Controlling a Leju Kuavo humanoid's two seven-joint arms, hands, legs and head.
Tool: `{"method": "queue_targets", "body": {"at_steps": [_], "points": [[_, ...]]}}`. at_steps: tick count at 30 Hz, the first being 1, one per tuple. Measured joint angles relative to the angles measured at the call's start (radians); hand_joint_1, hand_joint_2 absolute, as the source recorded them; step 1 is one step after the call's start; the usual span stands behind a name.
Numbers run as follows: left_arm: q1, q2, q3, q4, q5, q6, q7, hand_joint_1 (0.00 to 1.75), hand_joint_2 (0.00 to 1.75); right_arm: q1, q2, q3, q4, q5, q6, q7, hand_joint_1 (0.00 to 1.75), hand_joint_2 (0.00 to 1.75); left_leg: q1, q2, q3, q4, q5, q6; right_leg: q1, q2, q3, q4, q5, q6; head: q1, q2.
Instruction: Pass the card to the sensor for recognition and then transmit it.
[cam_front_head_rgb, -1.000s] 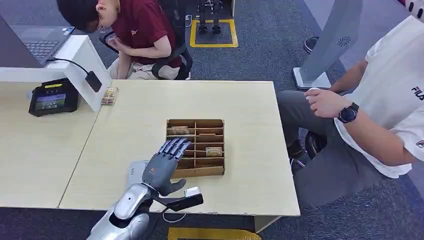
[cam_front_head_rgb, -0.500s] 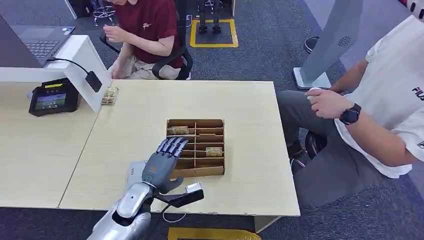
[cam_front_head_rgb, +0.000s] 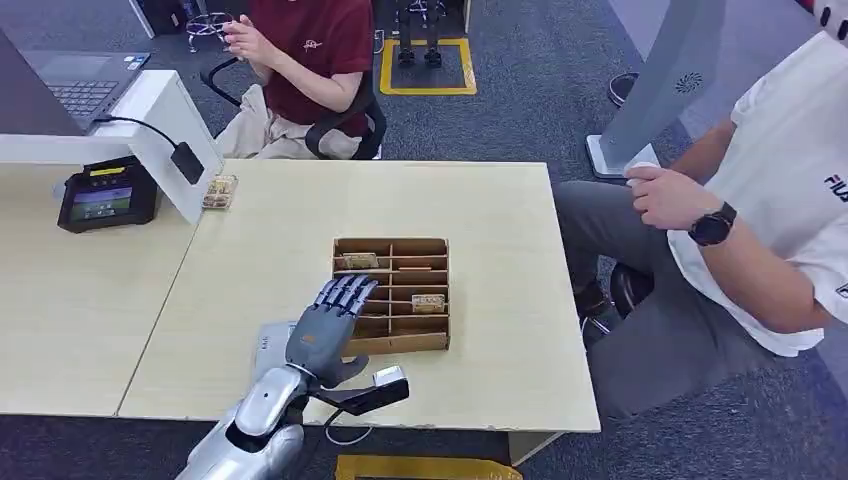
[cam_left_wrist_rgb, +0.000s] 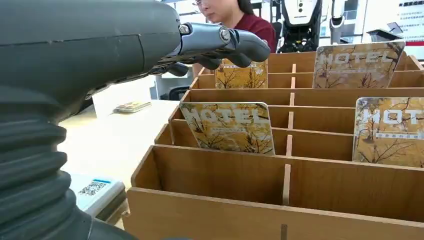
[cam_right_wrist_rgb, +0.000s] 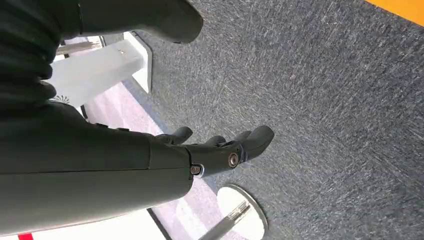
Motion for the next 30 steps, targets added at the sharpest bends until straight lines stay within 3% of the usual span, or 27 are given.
{"method": "queue_targets", "body": {"at_steps": [14, 19, 30], "points": [[0.000, 0.000, 0.000, 0.000, 0.008, 0.000, -0.001, 0.00, 1.75, 0.000, 0.000, 0.000, 0.000, 0.000, 0.000, 0.000, 0.00, 1.75, 0.000, 0.000, 0.000, 0.000, 0.000, 0.000, 0.000, 0.000, 0.000, 0.000, 0.000, 0.000, 0.000, 0.000], [0.000, 0.000, 0.000, -0.012, 0.070, 0.000, -0.055, 0.00, 1.75, 0.000, 0.000, 0.000, 0.000, 0.000, 0.000, 0.000, 0.00, 1.75, 0.000, 0.000, 0.000, 0.000, 0.000, 0.000, 0.000, 0.000, 0.000, 0.000, 0.000, 0.000, 0.000, 0.000], [0.001, 0.017, 0.001, -0.068, 0.094, -0.011, -0.057, 0.00, 1.75, 0.001, 0.000, 0.000, 0.000, 0.000, -0.001, 0.000, 0.00, 1.75, 0.000, 0.000, 0.000, 0.000, 0.000, 0.000, 0.000, 0.000, 0.000, 0.000, 0.000, 0.000, 0.000, 0.000]]}}
